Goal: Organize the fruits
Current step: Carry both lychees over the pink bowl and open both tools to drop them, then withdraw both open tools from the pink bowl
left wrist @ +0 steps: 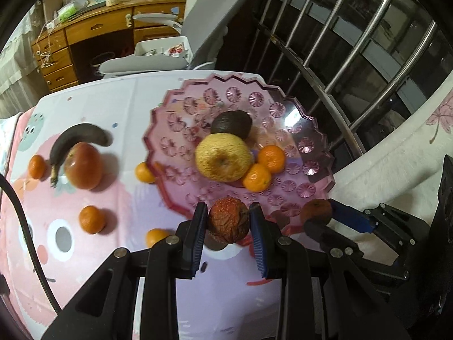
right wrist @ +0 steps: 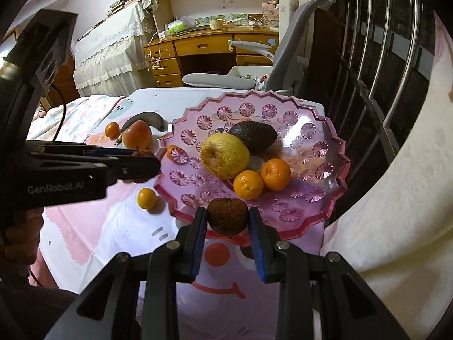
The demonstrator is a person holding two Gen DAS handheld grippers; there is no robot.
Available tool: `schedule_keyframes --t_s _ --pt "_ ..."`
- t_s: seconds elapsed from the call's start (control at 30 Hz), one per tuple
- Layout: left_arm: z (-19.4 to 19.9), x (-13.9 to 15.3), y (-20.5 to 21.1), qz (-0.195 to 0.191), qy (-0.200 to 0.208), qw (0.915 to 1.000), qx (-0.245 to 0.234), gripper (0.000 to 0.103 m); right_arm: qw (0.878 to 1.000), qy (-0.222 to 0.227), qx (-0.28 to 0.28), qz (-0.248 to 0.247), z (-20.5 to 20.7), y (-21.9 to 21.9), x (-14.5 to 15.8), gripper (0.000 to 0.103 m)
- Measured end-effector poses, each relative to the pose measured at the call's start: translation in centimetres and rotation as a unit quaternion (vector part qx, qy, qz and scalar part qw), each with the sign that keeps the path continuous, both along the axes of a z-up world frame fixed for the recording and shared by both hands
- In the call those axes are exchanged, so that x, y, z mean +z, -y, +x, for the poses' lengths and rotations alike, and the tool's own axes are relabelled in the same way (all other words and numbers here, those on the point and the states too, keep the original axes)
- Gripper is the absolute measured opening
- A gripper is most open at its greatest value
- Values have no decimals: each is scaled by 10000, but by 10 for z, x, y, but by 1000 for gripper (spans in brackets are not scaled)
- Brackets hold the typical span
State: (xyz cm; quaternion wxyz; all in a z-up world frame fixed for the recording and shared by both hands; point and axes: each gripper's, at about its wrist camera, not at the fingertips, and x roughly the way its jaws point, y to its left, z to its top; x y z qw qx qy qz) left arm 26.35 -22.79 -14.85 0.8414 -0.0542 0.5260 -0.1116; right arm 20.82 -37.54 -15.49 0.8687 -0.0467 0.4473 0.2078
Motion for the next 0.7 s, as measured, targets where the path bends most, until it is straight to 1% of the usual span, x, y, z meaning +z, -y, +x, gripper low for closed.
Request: schedule_keyframes --t_s 0.27,0.3,0.37,0.43,0.57,0.6,0.7 --pt "12 -3 17 7 -61 10000 11 29 10000 -1 7 17 11 7 -5 30" --pt "12 -4 18 19 -90 10000 17 30 10000 -5 -11 15 11 8 -5 30" --pt "13 -5 17 6 -118 9999 41 38 10000 -20 -68 28 13 9 -6 30" --pt "11 -3 14 -10 -106 9999 82 57 9999 -50 -151 15 13 9 -7 30" --pt "5 1 6 -29 -56 9998 167 68 9996 -145 -241 89 16 11 -8 31" --pt "3 1 4 -28 -70 9998 191 69 9995 -171 -254 104 16 11 -8 32" --pt "-5 -2 -6 -58 -193 9993 319 71 9989 -304 -298 178 16 10 -10 38"
